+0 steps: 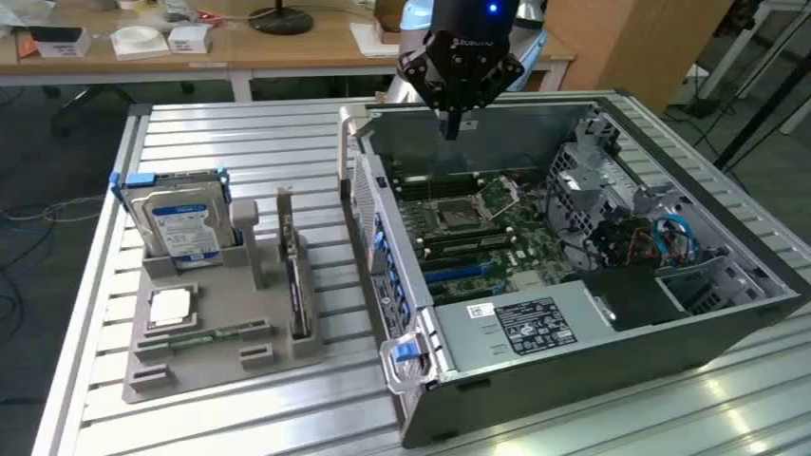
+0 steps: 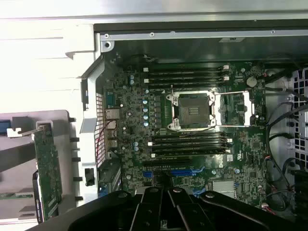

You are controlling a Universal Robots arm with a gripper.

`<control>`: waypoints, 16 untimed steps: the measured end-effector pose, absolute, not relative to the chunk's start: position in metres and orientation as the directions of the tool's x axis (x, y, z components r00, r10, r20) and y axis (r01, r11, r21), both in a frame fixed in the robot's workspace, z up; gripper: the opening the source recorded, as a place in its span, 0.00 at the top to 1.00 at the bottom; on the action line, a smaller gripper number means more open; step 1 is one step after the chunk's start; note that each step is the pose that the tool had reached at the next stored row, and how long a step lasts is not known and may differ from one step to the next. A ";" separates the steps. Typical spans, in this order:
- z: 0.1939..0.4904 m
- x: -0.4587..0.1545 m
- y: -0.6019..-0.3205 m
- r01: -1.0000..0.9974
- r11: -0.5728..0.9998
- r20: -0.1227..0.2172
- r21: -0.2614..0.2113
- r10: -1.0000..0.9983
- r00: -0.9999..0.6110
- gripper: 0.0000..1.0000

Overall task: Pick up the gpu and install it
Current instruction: 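Reach for the gpu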

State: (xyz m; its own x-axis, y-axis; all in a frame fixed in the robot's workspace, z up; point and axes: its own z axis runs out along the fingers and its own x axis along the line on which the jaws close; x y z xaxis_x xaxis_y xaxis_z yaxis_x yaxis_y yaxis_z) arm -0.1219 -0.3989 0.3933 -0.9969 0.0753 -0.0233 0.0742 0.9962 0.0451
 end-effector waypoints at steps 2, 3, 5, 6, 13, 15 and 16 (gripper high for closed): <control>0.393 -0.122 -0.399 0.074 0.996 -0.023 0.045 0.075 -0.997 0.89; 0.393 -0.122 -0.399 0.074 0.996 -0.023 0.045 0.075 -0.997 0.89; 0.393 -0.122 -0.399 0.074 0.996 -0.023 0.045 0.075 -0.997 0.89; 0.393 -0.122 -0.399 0.074 0.996 -0.023 0.045 0.075 -0.997 0.89; 0.393 -0.122 -0.399 0.074 0.996 -0.023 0.045 0.075 -0.997 0.89; 0.393 -0.123 -0.399 0.074 0.996 -0.023 0.045 0.075 -0.997 0.89; 0.393 -0.124 -0.399 0.074 0.996 -0.023 0.045 0.075 -0.997 0.89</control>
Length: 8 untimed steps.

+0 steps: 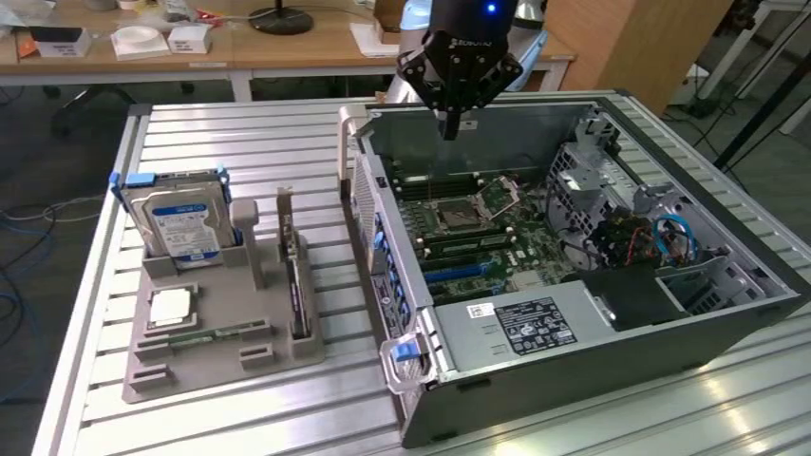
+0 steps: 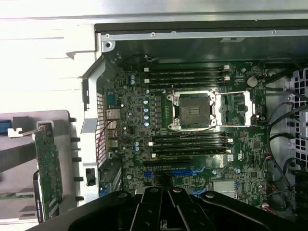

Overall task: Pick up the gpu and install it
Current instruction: 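Reach for the gpu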

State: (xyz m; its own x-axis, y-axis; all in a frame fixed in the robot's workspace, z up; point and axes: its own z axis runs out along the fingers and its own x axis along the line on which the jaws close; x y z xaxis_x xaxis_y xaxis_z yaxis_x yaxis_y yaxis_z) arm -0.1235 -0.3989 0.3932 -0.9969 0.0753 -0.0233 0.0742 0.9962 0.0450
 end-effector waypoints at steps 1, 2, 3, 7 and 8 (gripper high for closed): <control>0.393 -0.124 -0.399 0.074 0.996 -0.023 0.045 0.075 -0.997 0.89; 0.393 -0.125 -0.399 0.074 0.996 -0.023 0.045 0.075 -0.997 0.89; 0.393 -0.125 -0.399 0.074 0.996 -0.023 0.045 0.075 -0.997 0.89; 0.393 -0.128 -0.399 0.074 0.996 -0.023 0.045 0.075 -0.997 0.89; 0.393 -0.128 -0.399 0.074 0.996 -0.023 0.045 0.075 -0.997 0.89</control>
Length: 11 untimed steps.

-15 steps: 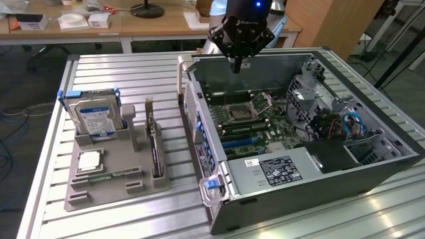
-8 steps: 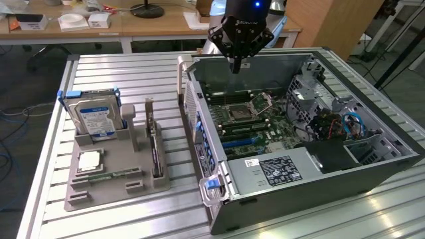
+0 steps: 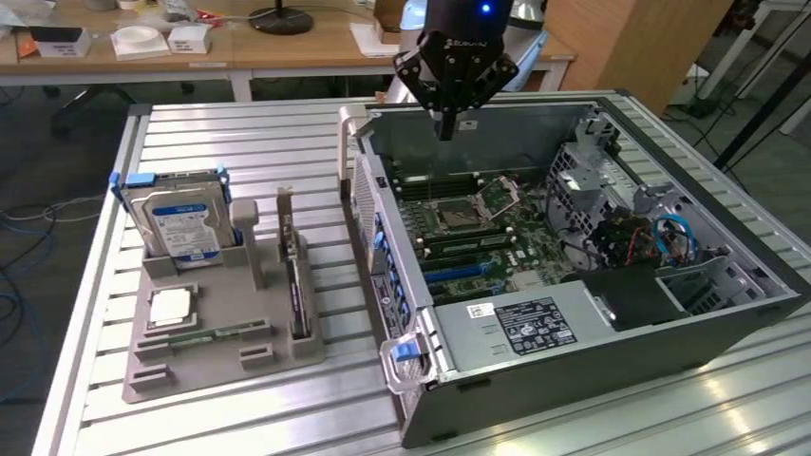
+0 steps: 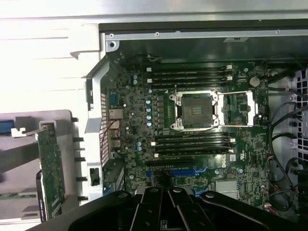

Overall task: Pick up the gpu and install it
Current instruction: 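Reach for the gpu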

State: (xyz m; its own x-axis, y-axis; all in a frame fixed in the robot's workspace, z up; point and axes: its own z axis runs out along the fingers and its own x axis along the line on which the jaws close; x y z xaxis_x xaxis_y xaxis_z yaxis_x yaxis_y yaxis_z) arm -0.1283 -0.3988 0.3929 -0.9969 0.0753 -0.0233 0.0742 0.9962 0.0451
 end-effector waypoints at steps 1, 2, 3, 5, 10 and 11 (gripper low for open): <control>0.393 -0.129 -0.399 0.074 0.996 -0.023 0.045 0.075 -0.997 0.89; 0.393 -0.130 -0.399 0.074 0.996 -0.023 0.045 0.075 -0.997 0.89; 0.393 -0.131 -0.399 0.074 0.996 -0.023 0.045 0.075 -0.997 0.89; 0.393 -0.132 -0.399 0.074 0.996 -0.023 0.045 0.075 -0.997 0.89; 0.392 -0.136 -0.399 0.074 0.996 -0.023 0.045 0.075 -0.997 0.89; 0.392 -0.136 -0.399 0.074 0.996 -0.023 0.045 0.075 -0.997 0.89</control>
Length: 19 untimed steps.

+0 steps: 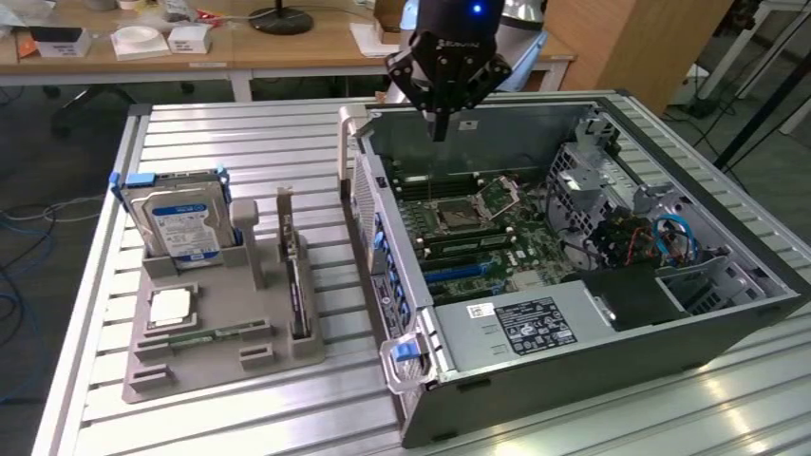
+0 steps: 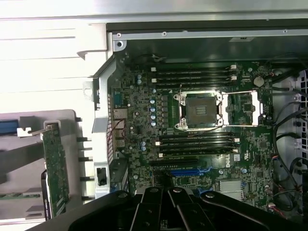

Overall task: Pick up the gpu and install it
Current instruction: 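Reach for the gpu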

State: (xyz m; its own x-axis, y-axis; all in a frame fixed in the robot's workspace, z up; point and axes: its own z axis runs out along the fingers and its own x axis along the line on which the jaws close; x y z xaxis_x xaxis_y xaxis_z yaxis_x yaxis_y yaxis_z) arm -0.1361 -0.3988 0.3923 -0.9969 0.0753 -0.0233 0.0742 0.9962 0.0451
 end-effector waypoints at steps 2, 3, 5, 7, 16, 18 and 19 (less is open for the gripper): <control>0.392 -0.137 -0.399 0.074 0.996 -0.023 0.045 0.075 -0.997 0.89; 0.392 -0.138 -0.399 0.074 0.996 -0.023 0.045 0.075 -0.997 0.89; 0.392 -0.139 -0.399 0.074 0.996 -0.023 0.045 0.075 -0.997 0.89; 0.392 -0.140 -0.399 0.074 0.996 -0.023 0.045 0.075 -0.997 0.89; 0.392 -0.147 -0.399 0.074 0.996 -0.023 0.045 0.075 -0.997 0.89; 0.391 -0.149 -0.399 0.074 0.996 -0.023 0.045 0.075 -0.997 0.89; 0.391 -0.150 -0.399 0.074 0.996 -0.023 0.045 0.075 -0.997 0.89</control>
